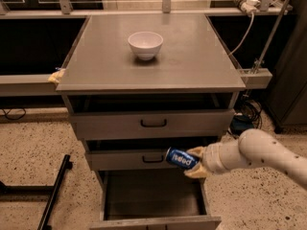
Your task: Pick pepsi can from bottom drawer and place on counter
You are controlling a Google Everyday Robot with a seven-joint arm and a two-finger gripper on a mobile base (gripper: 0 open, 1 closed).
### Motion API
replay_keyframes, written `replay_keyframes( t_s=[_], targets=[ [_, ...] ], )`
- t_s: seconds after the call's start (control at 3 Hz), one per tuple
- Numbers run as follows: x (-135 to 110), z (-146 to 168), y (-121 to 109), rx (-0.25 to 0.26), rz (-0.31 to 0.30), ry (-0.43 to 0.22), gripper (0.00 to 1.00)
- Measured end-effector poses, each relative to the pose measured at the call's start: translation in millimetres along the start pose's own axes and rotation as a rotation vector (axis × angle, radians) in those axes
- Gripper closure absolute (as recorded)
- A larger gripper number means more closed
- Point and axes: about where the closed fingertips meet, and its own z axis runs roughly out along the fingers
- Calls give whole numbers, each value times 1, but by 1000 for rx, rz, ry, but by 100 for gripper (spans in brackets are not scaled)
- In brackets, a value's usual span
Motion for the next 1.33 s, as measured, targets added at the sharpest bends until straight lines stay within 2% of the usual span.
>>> replay_keyframes(
  t_s=[0.33, 0.67, 1.0, 1.33],
  targets=[
    [-12, -17, -11, 28, -28, 16, 100],
    [-11, -15, -10, 25, -26, 14, 100],
    [-50, -56, -15, 25, -87, 13, 100],
    [-128, -146, -28, 47, -178, 38, 100]
  ],
)
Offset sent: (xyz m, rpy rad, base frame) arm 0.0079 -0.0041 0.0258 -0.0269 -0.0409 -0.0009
